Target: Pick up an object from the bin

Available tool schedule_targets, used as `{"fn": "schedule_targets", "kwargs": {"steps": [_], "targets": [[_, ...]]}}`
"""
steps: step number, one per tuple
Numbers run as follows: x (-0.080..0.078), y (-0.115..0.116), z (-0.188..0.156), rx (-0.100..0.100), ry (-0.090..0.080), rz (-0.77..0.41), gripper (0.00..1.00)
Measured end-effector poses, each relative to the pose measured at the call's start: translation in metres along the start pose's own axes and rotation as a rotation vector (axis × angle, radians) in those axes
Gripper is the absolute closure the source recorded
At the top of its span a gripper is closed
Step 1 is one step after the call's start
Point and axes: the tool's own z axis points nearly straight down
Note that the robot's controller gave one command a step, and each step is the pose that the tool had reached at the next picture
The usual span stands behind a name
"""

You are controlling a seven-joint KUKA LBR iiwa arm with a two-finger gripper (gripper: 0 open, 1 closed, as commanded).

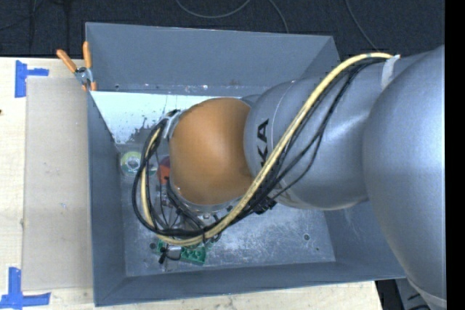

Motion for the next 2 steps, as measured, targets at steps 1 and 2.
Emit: {"fn": "schedule_targets", "kwargs": {"steps": [1, 2], "targets": [[-0.002, -0.001, -0.004, -0.002, -0.008, 0.005, 0.0], [-0.006, -0.05, 0.079, -0.001, -0.001, 0.002, 0.0]]}}
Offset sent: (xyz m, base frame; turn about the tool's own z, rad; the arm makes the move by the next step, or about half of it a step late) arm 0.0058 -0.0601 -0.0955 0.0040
